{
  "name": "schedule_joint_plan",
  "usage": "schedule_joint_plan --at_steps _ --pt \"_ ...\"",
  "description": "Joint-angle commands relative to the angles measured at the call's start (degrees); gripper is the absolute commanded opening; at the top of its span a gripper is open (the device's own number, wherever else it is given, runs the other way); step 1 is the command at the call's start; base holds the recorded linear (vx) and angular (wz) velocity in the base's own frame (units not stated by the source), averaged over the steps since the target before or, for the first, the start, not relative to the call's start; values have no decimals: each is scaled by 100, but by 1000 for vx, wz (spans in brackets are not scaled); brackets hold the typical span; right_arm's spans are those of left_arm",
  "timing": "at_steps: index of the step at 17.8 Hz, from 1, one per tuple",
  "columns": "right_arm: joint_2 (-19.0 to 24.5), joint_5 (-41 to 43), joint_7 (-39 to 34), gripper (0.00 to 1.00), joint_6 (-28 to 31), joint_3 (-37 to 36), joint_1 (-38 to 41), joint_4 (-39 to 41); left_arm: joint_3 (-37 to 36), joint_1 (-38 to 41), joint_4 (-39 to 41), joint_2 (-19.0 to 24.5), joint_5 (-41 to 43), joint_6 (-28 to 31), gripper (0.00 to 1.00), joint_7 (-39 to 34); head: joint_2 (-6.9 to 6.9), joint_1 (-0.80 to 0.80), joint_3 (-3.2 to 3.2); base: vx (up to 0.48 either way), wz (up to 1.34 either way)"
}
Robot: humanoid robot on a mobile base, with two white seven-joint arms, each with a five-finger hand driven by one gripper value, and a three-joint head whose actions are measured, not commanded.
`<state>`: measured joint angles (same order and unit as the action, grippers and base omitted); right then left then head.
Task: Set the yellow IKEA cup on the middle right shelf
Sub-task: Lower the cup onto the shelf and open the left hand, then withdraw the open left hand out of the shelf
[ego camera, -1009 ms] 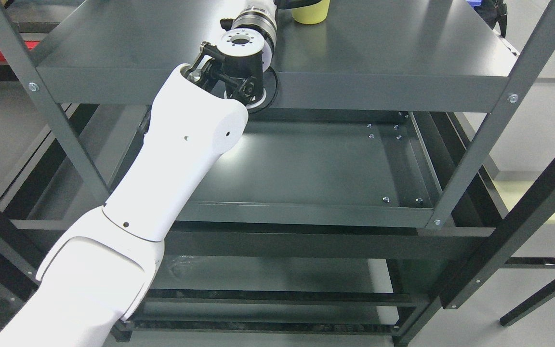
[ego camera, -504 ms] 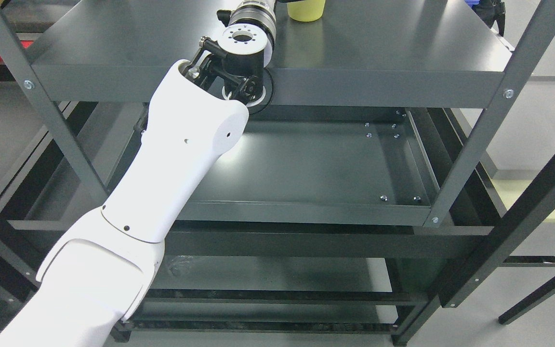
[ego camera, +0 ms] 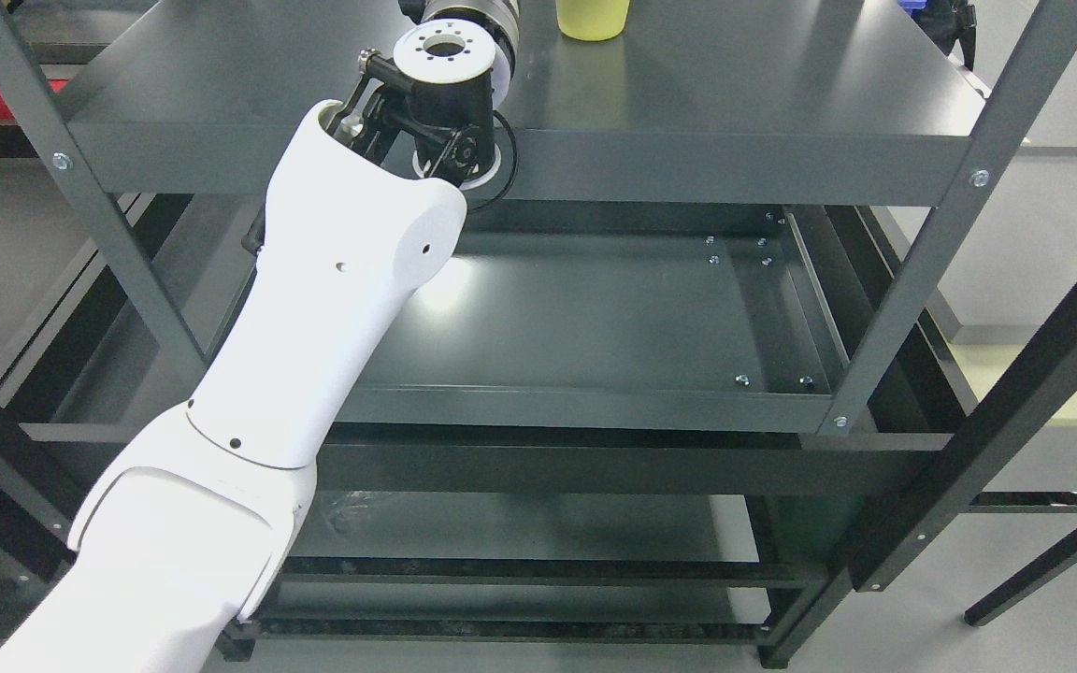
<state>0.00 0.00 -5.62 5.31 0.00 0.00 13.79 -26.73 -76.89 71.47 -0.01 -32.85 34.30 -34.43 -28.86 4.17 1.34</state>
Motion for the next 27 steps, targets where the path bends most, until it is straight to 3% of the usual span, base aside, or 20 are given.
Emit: schedule_joint_plan --at_steps 1,16,27 --pt "-100 141 1230 99 -4 97 62 1 379 16 244 101 6 -11 94 15 0 0 0 -24 0" --pt "-100 141 1230 99 -3 97 62 1 459 148 446 101 6 -2 95 6 0 0 0 -69 0" --pt "-100 141 1230 99 -4 97 62 1 -15 481 1561 101 -3 51 95 32 0 0 0 -28 38"
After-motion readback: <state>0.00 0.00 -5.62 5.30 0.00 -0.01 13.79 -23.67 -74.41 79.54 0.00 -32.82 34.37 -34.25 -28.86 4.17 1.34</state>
